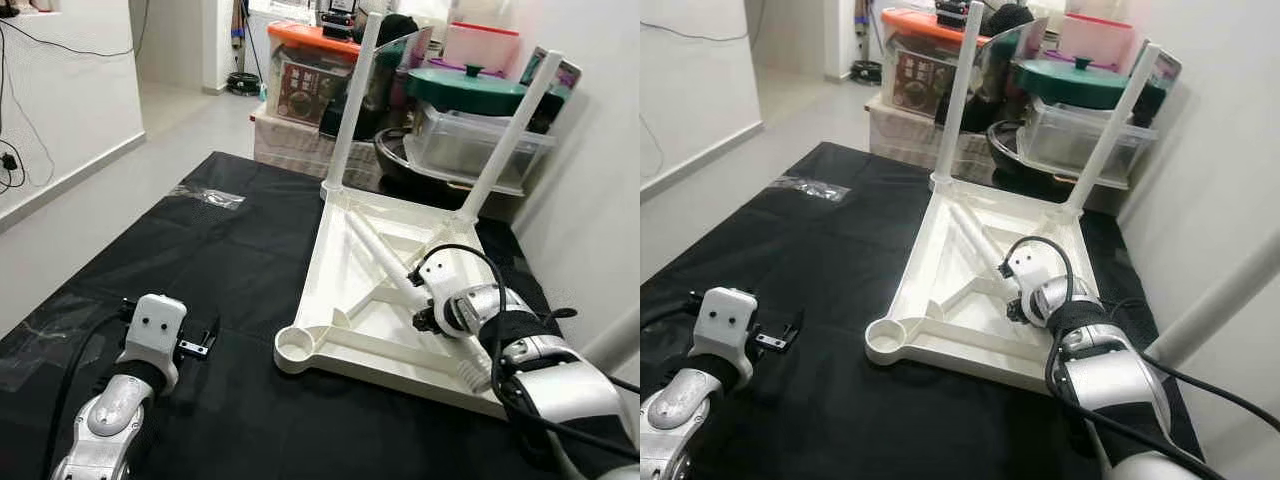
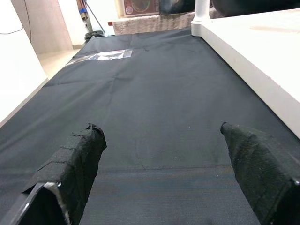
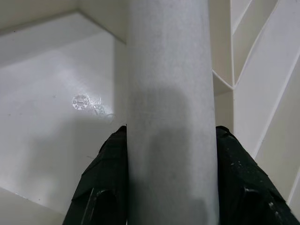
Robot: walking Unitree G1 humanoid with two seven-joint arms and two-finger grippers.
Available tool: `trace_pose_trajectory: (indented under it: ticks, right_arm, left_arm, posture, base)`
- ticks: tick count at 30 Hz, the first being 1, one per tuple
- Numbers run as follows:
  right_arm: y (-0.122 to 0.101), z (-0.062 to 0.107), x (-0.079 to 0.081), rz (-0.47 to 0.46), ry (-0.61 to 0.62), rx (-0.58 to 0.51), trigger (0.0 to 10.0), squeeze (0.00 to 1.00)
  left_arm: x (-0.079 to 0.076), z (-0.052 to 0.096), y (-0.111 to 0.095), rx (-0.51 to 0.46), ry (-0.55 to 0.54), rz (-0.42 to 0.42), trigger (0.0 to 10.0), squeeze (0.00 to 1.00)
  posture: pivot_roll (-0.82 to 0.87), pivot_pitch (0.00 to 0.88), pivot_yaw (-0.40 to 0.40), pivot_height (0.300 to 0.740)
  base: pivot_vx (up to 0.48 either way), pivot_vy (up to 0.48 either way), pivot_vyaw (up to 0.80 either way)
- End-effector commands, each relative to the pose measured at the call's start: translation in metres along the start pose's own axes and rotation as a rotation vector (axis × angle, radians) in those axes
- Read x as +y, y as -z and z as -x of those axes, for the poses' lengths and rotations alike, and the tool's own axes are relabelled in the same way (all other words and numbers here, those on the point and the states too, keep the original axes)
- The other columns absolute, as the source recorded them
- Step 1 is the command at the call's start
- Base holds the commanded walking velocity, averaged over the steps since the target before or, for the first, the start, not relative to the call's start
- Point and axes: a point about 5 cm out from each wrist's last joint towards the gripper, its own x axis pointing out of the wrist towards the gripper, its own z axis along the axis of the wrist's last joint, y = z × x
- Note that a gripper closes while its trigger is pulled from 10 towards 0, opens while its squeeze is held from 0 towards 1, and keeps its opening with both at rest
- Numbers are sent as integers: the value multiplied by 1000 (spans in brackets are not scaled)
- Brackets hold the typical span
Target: Building children table
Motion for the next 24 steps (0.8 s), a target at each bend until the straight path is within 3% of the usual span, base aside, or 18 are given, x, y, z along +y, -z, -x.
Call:
trace_pose_trajectory:
  ticks: [1, 4, 5, 6, 9, 12, 15, 17, 20, 22, 23, 24]
  right_arm:
    - [20, -9, 7, -26, -34, 57, 0, 0]
    - [12, -7, 8, -61, -44, 14, 0, 0]
    - [-20, 2, 13, -135, -118, -131, 0, 0]
    - [-33, 7, 17, -166, -161, -186, 0, 0]
    - [-42, 11, 19, -178, -195, -226, 0, 0]
    - [-102, 49, 37, -222, -435, -505, 0, 0]
    - [-118, 63, 43, -228, -512, -581, 0, 0]
    - [-140, 84, 54, -239, -602, -705, 0, 0]
    - [-146, 90, 60, -244, -627, -748, 0, 0]
    - [-155, 95, 86, -253, -684, -809, 0, 0]
    - [-155, 95, 86, -253, -684, -809, 0, 0]
    - [-157, 95, 104, -262, -717, -825, 0, 0]
  left_arm:
    - [-1, 0, 4, 28, 12, -20, 10000, 0]
    - [-1, 1, 4, 28, 11, -21, 10000, 0]
    - [-2, 1, 4, 27, 11, -19, 10000, 0]
    - [-2, 1, 4, 26, 12, -16, 10000, 0]
    - [-2, 1, 4, 25, 13, -14, 10000, 0]
    - [0, 1, -3, -5, 35, 33, 10000, 0]
    - [0, 1, -5, -19, 52, 56, 10000, 0]
    - [-2, 2, -14, -57, 111, 123, 10000, 0]
    - [-4, 3, -18, -79, 142, 158, 10000, 0]
    - [-8, 6, -30, -134, 215, 281, 10000, 0]
    - [-8, 6, -30, -134, 215, 281, 10000, 0]
    - [-10, 7, -35, -159, 257, 340, 10000, 0]
  posture:
    - [40, 0, -166, 740]
    - [40, 0, -166, 740]
    - [40, 0, -166, 740]
    - [47, 0, -161, 740]
    - [48, 0, -160, 740]
    - [58, 0, -151, 740]
    - [58, 0, -151, 740]
    - [61, 0, -149, 740]
    - [61, 0, -149, 740]
    - [73, 0, -149, 740]
    - [73, 0, -149, 740]
    - [73, 0, -149, 740]
  base:
    - [0, 0, 0]
    - [0, 0, 0]
    - [0, 0, 0]
    - [0, 0, 0]
    - [0, 0, 0]
    - [0, 0, 0]
    - [0, 0, 0]
    - [0, 0, 0]
    - [0, 0, 0]
    - [0, 0, 0]
    - [0, 0, 0]
    - [0, 0, 0]
